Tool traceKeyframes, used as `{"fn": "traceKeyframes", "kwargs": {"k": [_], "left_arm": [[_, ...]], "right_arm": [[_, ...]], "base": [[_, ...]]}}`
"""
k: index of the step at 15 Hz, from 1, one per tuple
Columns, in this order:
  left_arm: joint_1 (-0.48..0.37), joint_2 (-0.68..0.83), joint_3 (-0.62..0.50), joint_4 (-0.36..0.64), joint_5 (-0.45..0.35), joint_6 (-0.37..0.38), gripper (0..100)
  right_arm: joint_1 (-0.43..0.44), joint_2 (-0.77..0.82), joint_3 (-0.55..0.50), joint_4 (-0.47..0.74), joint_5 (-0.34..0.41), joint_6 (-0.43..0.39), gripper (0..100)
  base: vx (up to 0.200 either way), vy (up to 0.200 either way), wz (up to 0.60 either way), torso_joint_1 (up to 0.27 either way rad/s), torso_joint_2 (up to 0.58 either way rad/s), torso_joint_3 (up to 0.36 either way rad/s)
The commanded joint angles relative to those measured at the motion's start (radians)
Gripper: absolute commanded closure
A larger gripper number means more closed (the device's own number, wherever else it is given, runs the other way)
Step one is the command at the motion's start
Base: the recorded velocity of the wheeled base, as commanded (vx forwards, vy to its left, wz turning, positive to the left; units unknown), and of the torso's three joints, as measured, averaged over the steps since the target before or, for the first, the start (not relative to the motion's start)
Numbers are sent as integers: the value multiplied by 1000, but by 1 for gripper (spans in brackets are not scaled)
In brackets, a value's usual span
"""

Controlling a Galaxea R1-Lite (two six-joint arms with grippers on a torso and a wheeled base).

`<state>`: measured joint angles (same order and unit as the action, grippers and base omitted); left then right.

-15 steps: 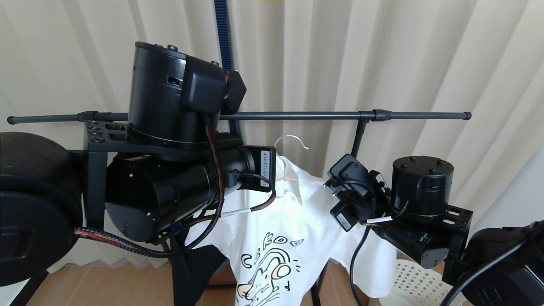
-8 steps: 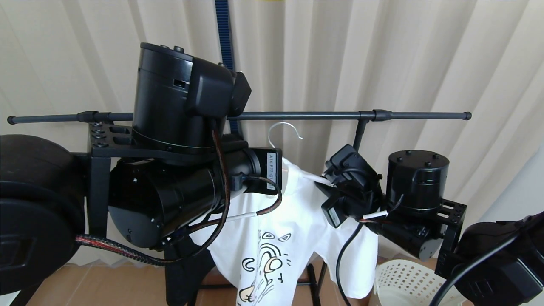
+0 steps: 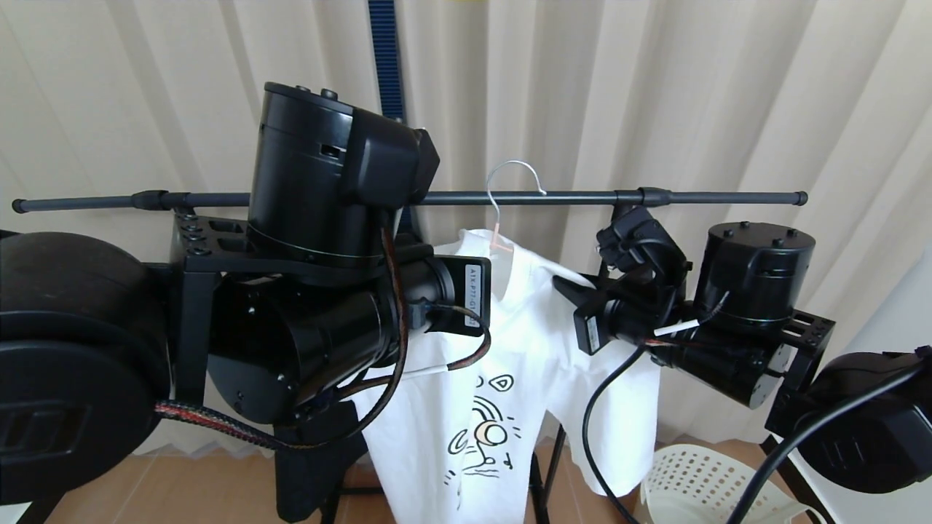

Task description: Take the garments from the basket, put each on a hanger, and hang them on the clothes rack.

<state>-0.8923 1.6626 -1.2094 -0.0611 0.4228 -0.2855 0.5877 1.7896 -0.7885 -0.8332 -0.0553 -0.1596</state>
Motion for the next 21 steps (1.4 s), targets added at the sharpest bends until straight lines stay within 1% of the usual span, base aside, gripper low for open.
{"fn": "traceKeyframes", "kwargs": {"k": [1,4,8,15,16,18,21], "left_arm": [[-4,16,-6,-2,1,0,100],[-7,25,-9,-28,1,0,100],[-10,36,-7,-45,1,0,100],[-16,43,-6,-45,1,-17,100],[-16,43,-6,-45,1,-17,0],[-25,40,-2,-43,1,-17,0],[-31,25,33,-45,10,-12,0]], "right_arm": [[-5,-19,-11,0,23,29,100],[-23,-30,-11,-1,52,43,100],[-35,-52,-12,0,118,97,100],[-40,-56,-9,-3,121,98,100],[-40,-56,-8,-4,121,98,100],[-42,-55,-8,-7,121,98,100],[-55,-53,-11,-7,121,98,100]], "base": [[0,0,0,0,0,0],[0,0,0,0,0,0],[0,0,0,0,0,0],[0,0,0,0,0,0],[0,0,0,0,0,0],[0,0,0,0,0,0],[0,0,0,0,0,0]]}}
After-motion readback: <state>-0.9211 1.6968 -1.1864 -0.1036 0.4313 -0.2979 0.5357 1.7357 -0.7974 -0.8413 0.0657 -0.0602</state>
